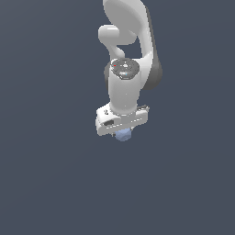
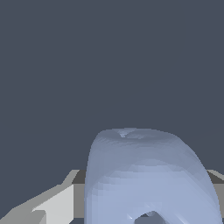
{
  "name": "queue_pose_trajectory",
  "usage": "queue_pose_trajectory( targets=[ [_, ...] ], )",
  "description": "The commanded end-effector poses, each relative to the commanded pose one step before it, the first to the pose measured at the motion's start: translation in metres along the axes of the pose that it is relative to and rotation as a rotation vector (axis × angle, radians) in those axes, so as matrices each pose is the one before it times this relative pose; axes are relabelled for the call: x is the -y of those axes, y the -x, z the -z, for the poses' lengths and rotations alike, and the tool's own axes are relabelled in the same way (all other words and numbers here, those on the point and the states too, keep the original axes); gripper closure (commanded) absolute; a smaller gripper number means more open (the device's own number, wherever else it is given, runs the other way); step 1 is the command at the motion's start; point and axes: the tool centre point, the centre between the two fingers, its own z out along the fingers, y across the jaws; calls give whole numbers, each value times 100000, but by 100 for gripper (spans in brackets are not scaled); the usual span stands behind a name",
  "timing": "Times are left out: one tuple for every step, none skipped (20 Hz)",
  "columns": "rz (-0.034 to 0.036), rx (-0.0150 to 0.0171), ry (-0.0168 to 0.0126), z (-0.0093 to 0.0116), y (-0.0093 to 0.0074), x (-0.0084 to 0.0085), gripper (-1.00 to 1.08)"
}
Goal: Pick up the object and move it to a goal position.
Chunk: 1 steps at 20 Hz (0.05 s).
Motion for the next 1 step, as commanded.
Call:
queue_pose_trajectory(
  targets=[
    [-7,85,-23,200,66,39,108]
  ],
)
